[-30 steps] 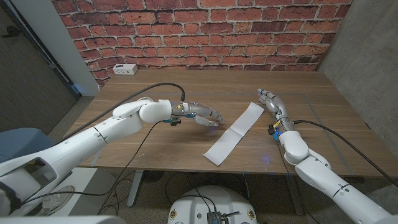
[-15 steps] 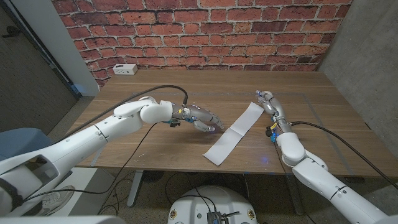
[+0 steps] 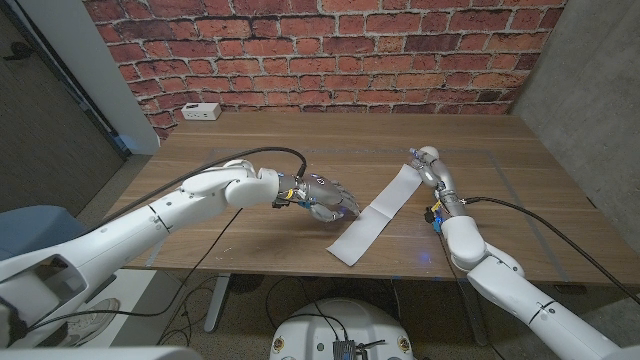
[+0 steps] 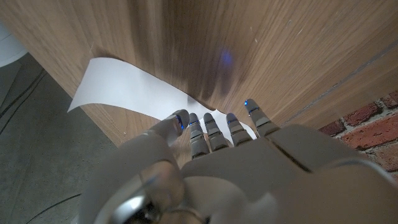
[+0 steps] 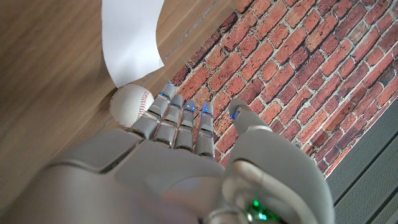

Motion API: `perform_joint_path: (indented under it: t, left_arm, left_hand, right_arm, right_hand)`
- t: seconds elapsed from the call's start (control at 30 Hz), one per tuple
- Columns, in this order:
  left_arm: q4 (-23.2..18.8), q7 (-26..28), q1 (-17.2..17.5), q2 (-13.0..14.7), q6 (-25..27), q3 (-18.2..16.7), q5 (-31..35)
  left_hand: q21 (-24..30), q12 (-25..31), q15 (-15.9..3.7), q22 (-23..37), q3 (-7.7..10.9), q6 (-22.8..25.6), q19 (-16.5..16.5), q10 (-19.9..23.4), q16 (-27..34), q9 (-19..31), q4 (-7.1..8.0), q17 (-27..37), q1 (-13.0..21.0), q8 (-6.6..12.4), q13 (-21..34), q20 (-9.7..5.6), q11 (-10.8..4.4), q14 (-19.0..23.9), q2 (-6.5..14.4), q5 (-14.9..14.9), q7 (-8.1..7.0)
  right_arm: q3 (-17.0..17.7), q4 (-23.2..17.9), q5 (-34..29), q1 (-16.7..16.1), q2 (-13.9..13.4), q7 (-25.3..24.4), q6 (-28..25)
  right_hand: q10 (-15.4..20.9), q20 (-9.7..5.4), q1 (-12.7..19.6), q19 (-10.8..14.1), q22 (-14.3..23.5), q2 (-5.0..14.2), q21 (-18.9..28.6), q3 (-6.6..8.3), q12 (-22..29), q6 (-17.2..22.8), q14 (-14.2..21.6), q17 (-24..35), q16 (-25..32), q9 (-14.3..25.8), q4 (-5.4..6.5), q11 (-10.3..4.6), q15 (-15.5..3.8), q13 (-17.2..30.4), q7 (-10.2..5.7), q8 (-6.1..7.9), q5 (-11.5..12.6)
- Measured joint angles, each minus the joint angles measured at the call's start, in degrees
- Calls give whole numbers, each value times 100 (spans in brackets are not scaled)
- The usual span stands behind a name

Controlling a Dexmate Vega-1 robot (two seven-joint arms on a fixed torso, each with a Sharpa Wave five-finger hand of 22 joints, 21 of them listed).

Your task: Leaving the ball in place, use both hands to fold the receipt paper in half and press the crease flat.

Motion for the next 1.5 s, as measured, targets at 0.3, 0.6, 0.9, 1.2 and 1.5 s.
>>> perform_joint_path:
  t: [0.3, 0.6, 0.9, 1.2, 1.5]
  left_arm:
    - [-101, 37, 93, 0, -77, -7, 379]
    - [-22, -68, 63, -117, -185, 66, 477]
    - [112, -252, -66, -258, -201, 163, 516]
    - [222, -301, -165, -343, -210, 239, 603]
    - [302, -278, -223, -386, -210, 301, 705]
  left_hand:
    - [0, 1, 0, 0, 163, 64, 0, 36, 0, 0, -151, -26, 220, 0, 0, 0, -78, 0, -28, 0, -23]
    - [9, -12, 0, -1, 248, 92, -1, 28, 0, 0, -237, -26, 398, 0, -1, 0, -94, 0, -23, 0, 5]
    - [81, -9, -40, -1, 288, 111, 30, 94, 34, -2, -277, -10, 588, -1, -1, 30, -110, 41, -13, -21, 13]
    - [88, 11, -49, -1, 312, 210, 30, 175, 34, 1, -300, -10, 670, 20, -2, 30, -90, 92, -9, -21, 16]
    - [88, 11, -50, -2, 296, 227, 30, 175, 34, 0, -316, -10, 720, 22, -2, 30, -90, 92, -16, -43, -4]
  right_arm:
    - [-66, -210, -389, -16, -84, -191, -313]
    - [-139, -369, -710, -4, -148, -286, -680]
    - [-332, -544, -1128, 168, -200, -318, -1195]
    - [-746, -682, -1772, 528, -243, -347, -1973]
    - [-1155, -584, -2370, 946, -310, -236, -2646]
  right_hand:
    - [153, 19, 127, 139, 29, 21, 64, -12, 43, 62, 235, 203, 231, 0, 12, 10, -152, 19, 1, 0, 0]
    - [161, 19, 187, 139, 55, 22, 64, 12, 43, 93, 107, 307, 231, -1, 35, 2, -92, 46, -30, 0, 0]
    - [160, 19, 247, 138, 55, 22, 108, 12, 42, 93, 77, 386, 275, -1, 35, 2, -122, 46, -30, 0, 0]
    - [263, 51, 345, 292, 82, -76, 197, -80, 43, 153, 204, 537, 464, -1, -24, -18, -183, 45, -49, 1, 0]
    - [304, 51, 467, 291, 82, -62, 197, -107, 42, 308, 79, 638, 463, -1, -52, -60, -180, 73, -102, 24, -7]
